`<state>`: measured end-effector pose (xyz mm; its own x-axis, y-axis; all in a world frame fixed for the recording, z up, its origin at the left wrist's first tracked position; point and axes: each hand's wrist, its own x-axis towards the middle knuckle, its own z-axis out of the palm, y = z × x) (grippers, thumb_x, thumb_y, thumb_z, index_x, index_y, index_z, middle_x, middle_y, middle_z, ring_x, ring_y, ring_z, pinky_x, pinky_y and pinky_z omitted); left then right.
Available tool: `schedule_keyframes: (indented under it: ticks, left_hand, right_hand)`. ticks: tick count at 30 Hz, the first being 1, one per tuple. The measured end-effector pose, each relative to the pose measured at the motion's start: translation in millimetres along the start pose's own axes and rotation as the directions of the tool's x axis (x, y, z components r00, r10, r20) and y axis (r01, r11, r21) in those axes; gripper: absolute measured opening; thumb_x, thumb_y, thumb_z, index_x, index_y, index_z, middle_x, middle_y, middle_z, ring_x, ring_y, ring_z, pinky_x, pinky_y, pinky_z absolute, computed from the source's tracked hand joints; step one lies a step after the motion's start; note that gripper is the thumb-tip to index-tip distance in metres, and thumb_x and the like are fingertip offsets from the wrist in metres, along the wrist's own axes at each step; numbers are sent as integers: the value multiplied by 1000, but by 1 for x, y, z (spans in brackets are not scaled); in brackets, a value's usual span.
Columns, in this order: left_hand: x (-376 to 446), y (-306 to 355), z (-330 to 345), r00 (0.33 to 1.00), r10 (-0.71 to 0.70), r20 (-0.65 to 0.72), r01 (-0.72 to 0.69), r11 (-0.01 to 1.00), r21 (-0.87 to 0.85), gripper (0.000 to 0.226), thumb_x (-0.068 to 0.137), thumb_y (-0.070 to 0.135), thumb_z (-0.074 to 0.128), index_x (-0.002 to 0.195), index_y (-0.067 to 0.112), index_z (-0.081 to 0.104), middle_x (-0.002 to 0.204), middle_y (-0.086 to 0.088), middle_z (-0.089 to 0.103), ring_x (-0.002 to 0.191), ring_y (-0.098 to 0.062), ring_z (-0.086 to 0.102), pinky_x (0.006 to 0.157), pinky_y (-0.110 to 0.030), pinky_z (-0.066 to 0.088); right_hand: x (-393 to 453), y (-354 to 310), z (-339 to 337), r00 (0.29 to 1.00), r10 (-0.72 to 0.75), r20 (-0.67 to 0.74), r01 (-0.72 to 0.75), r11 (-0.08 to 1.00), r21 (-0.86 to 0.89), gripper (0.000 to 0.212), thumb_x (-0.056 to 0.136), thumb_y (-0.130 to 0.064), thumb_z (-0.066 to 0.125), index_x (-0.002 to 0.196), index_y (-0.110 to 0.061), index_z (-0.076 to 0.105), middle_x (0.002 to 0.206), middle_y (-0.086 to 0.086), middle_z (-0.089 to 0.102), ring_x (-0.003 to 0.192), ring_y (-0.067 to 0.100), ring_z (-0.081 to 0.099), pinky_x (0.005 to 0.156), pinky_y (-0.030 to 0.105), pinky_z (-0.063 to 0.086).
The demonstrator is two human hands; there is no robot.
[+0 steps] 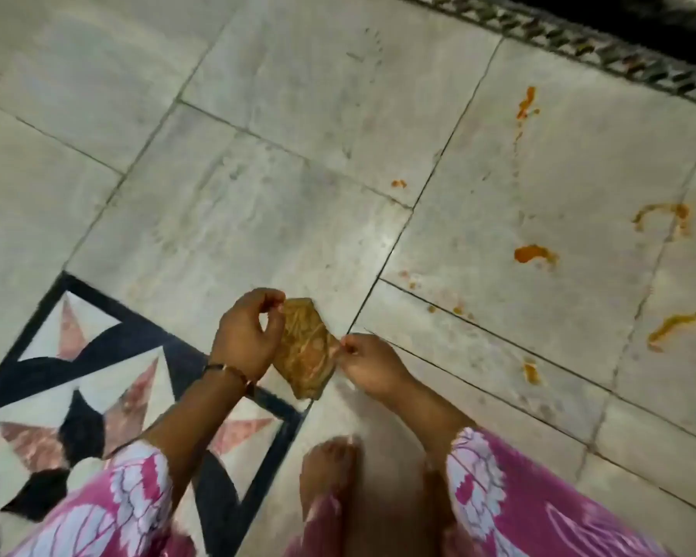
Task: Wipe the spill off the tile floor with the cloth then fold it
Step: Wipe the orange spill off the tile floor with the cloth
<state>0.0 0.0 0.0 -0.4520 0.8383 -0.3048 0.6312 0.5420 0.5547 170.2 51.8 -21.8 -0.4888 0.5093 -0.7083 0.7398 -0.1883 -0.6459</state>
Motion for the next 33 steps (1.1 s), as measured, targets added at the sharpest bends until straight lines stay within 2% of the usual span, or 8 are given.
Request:
schedule_keyframes:
  ticks: [5, 8, 12, 17, 21, 24, 27, 33]
  left_hand:
    - [89, -92, 74, 966, 206, 154, -237, 946, 222, 48, 88, 42, 36, 114, 11, 60, 117, -13, 60, 107, -33, 56, 92, -42, 44]
    - [122, -104, 86, 953, 293, 71, -301, 912, 279, 51, 88, 42, 32, 113, 9, 59, 115, -14, 59, 105, -34, 56, 88, -45, 46]
    - [146, -99, 92, 885, 451, 112, -462, 830, 313, 50, 90, 42, 31, 112, 8, 61, 116, -12, 59, 102, -32, 58, 85, -40, 46]
    - [127, -50, 147, 933, 348, -89, -350, 937, -8, 39, 93, 31, 40, 115, 5, 60, 117, -14, 57, 110, -25, 52, 89, -19, 33]
    - [105, -34, 175, 797, 603, 33, -603, 798, -3, 41, 95, 34, 36, 116, 6, 58, 121, -12, 56, 113, -25, 52, 96, -35, 41]
    - [108, -27, 186, 780, 626, 19, -626, 780, 0, 43, 95, 36, 34, 116, 7, 59, 121, -11, 57, 112, -27, 54, 94, -48, 44]
    - [103, -19, 196, 790, 612, 7, -611, 790, -51, 46, 95, 38, 34, 115, 5, 59, 118, -12, 58, 110, -26, 54, 92, -45, 44]
    - [94, -33, 214, 607, 758, 239, -794, 594, 132, 44, 94, 37, 39, 122, 7, 55, 129, -12, 54, 118, -28, 50, 96, -52, 42]
  right_hand:
    - [102, 54, 83, 929, -351, 115, 354, 759, -547, 85, 80, -58, 51, 147, -14, 24, 154, 14, 22, 142, 33, 16, 117, 46, 15]
    - [123, 69, 117, 896, -436, 82, 367, 624, -690, 111, 77, -67, 56, 149, -15, -10, 157, 15, -15, 143, 33, -17, 114, 53, -11]
    - [133, 86, 115, 814, -580, 44, 400, 503, -766, 100, 82, -51, 60, 151, -15, -2, 159, 16, -9, 145, 33, -8, 114, 52, -8]
    - [99, 149, 64, 812, -579, -75, 432, 681, -591, 78, 87, -29, 53, 152, -29, 11, 161, -3, 6, 147, 14, 5, 118, 34, -9]
    - [60, 195, 30, 816, -514, -263, 455, 853, -256, 70, 74, -18, 55, 142, -28, 43, 152, -9, 34, 139, 0, 28, 116, 21, 14]
    - [29, 196, 0, 812, -225, -539, 394, 892, 223, 37, 77, 1, 56, 92, -28, 73, 98, -6, 73, 88, -4, 65, 80, 13, 48]
    - [6, 201, -35, 788, 99, -608, 259, 843, 472, 40, 85, 8, 54, 55, -17, 59, 43, -6, 52, 38, 3, 44, 43, 18, 36]
    - [-14, 219, -87, 701, 159, -695, 63, 957, 283, 24, 86, -1, 52, 70, -14, 65, 65, 3, 63, 62, 18, 57, 61, 30, 44]
